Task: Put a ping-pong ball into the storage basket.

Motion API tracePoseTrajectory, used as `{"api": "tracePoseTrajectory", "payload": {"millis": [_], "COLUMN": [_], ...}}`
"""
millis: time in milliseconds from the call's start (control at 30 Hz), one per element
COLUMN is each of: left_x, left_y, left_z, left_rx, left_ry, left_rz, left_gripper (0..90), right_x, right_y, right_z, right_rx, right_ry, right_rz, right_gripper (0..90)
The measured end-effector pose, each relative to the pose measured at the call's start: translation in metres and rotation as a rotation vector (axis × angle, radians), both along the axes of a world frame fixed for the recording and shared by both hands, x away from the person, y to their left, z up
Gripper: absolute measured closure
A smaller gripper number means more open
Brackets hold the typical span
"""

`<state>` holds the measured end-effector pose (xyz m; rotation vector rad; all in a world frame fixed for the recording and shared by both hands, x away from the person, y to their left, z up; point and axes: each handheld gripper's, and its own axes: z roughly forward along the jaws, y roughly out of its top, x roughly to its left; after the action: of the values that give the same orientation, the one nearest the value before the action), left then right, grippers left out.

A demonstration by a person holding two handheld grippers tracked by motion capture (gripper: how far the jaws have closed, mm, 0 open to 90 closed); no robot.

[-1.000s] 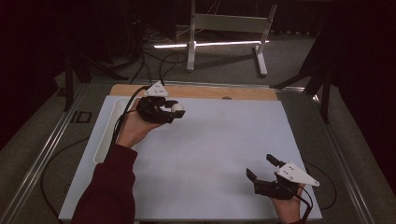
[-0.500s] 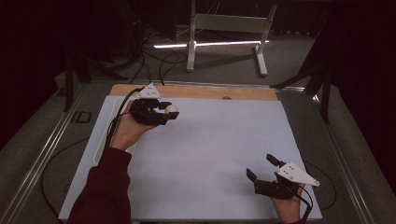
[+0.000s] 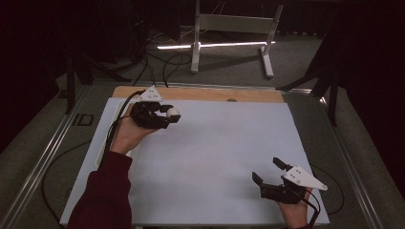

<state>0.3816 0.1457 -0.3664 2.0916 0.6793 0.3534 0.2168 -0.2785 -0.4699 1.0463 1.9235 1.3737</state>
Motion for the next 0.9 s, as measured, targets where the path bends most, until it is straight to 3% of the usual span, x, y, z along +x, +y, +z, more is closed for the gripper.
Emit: {"api": "tracePoseTrajectory", "payload": {"millis": [900], "left_x": [-0.011], "left_y": [0.022], "left_z": [-0.008], "left_rx": [0.0], "left_ry": [-0.004], "left_rz": [0.037], "left_gripper": [51.3], "right_x": [0.001], "right_y": [-0.001], "right_z": [0.0], "right_rx": [-0.002], "right_ry": [-0.005], "right_rz": [-0.007], "right_gripper": [8.1]}}
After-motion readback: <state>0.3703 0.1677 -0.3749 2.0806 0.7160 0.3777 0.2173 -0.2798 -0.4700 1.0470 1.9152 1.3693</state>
